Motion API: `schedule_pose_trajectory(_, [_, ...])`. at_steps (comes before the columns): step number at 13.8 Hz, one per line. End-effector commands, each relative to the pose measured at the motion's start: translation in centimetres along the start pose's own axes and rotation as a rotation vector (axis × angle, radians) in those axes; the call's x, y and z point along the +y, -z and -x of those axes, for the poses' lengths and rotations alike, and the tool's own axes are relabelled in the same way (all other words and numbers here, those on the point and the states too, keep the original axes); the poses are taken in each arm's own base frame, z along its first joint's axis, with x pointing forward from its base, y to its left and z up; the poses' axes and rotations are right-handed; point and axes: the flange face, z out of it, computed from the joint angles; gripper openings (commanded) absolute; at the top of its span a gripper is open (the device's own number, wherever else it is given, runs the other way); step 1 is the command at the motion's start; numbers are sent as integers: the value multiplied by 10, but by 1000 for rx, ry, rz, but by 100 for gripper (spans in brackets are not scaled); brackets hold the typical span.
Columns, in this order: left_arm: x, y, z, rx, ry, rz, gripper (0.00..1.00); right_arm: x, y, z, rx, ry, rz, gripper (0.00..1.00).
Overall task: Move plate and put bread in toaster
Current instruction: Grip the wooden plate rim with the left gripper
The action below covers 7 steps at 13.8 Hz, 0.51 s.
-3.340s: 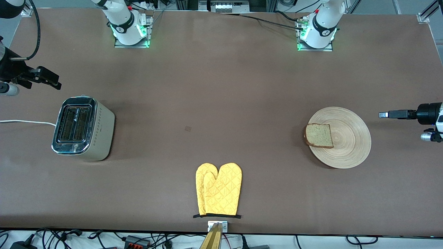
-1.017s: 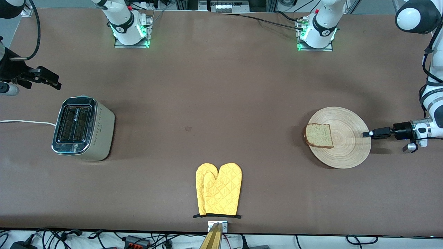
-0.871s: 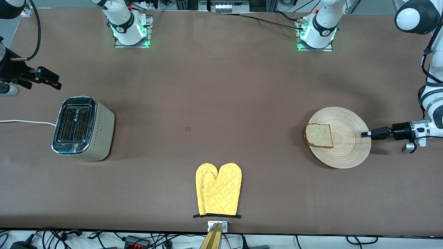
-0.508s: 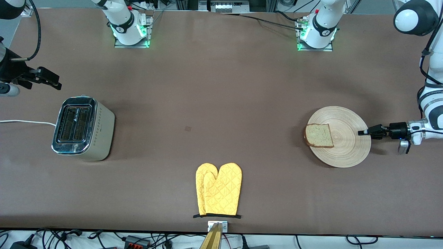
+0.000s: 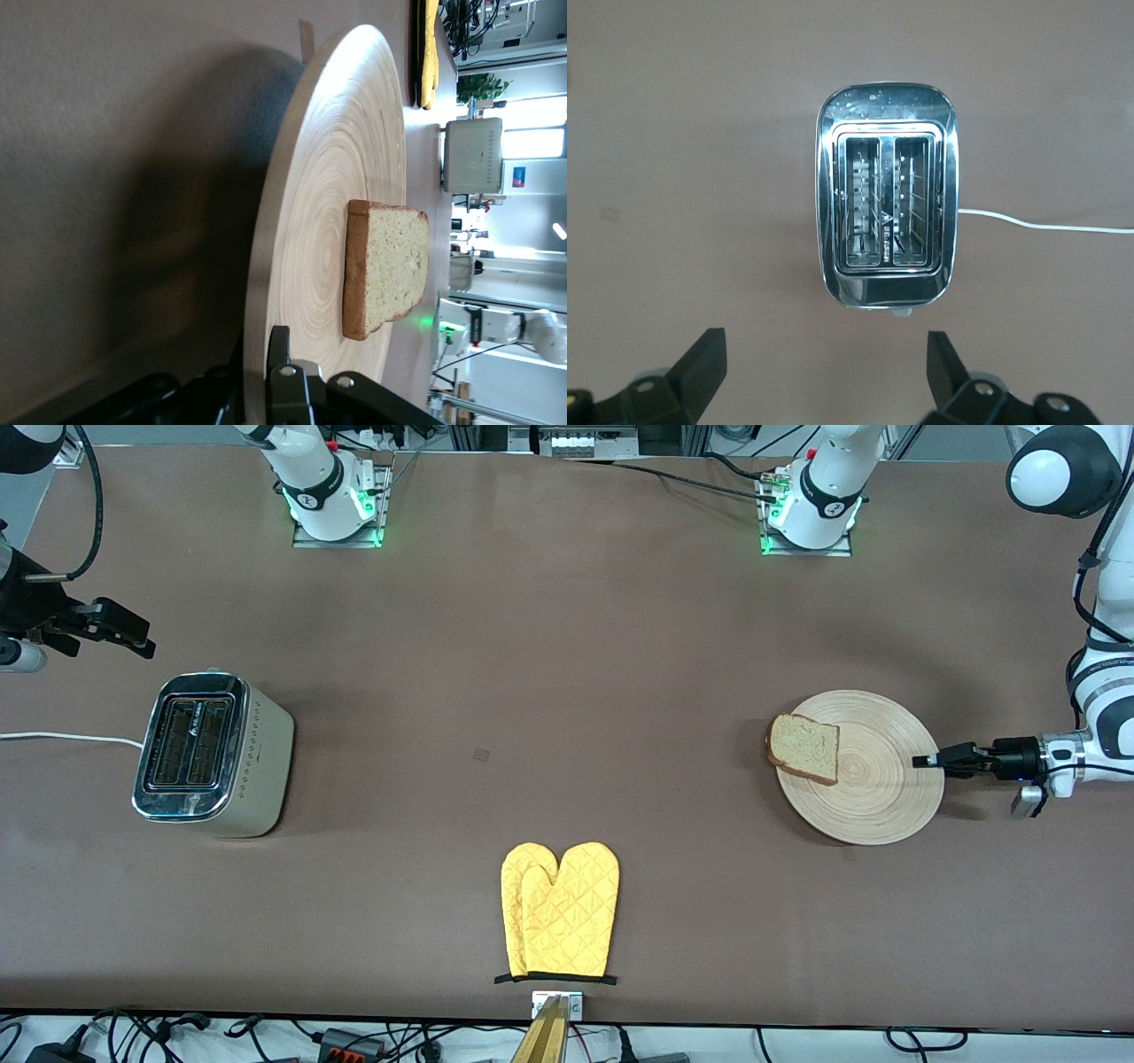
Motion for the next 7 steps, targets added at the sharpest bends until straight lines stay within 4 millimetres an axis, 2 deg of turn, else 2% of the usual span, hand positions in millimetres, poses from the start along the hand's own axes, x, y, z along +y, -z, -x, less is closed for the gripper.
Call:
schedule_pose_trajectory(1, [6, -5, 3, -21, 71, 61, 1, 1, -4, 5, 13, 12, 4, 100])
schedule_pose_trajectory(4, [11, -11, 2, -35, 95, 75, 1, 2, -7, 6, -1, 12, 3, 100])
schedule_pose_trajectory(7, [17, -46, 0, 6, 129, 167, 1, -2, -10, 3, 2, 18, 3, 100])
